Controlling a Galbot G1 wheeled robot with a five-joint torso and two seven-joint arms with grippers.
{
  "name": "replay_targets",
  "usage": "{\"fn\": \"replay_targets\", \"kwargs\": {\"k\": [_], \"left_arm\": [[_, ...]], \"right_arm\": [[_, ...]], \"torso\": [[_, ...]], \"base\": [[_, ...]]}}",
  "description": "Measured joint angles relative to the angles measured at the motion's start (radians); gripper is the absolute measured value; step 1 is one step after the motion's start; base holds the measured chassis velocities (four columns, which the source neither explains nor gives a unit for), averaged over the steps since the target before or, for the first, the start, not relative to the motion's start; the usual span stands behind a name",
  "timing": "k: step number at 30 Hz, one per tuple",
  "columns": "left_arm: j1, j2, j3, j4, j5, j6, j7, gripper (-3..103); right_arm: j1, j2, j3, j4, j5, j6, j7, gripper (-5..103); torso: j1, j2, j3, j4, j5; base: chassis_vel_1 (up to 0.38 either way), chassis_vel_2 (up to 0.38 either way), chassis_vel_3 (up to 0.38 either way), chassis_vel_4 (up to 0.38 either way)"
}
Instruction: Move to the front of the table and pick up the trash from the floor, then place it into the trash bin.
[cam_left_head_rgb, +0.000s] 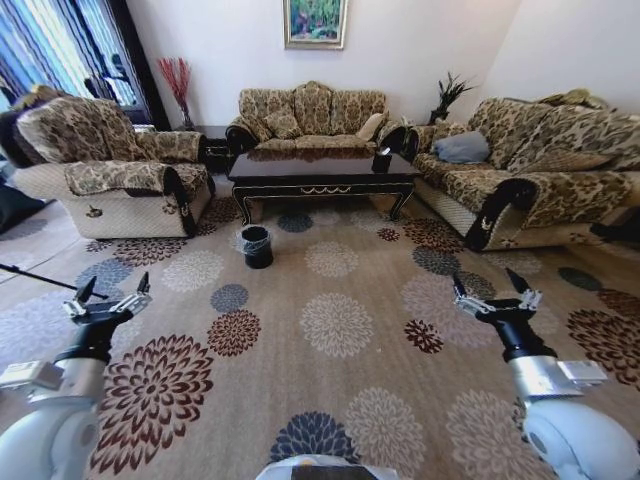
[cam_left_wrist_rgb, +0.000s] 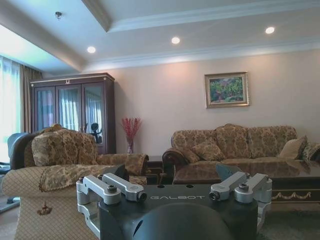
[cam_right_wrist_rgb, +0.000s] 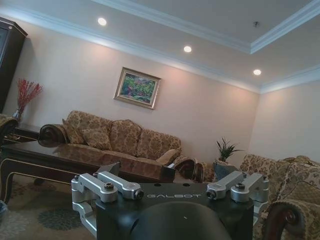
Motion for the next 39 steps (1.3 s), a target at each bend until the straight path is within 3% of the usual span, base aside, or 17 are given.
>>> {"fn": "replay_targets", "kwargs": {"k": [8,29,39], "left_arm": [[-0.017,0.022,-0.025,0.024,-0.022,0.003,0.002,100],[-0.048,0.005,0.036,0.047,-0.020,0.011,0.003,100],[-0.064,0.010,0.021,0.092,-0.024,0.010,0.004,100]], "right_arm": [[0.004,-0.007,0.016,-0.011,0.007,-0.005,0.008,100],[0.055,-0.029,-0.025,-0.046,0.029,-0.013,0.037,100],[0.082,-0.047,-0.029,-0.087,0.038,-0.013,0.037,100]], "torso": [[0.014,0.033,0.019,0.0000,-0.0001],[0.055,0.129,0.074,-0.0001,-0.0001],[0.074,0.173,0.100,0.0000,-0.0001]], "base": [[0.000,0.000,0.000,0.000],[0.000,0.000,0.000,0.000],[0.000,0.000,0.000,0.000]]}}
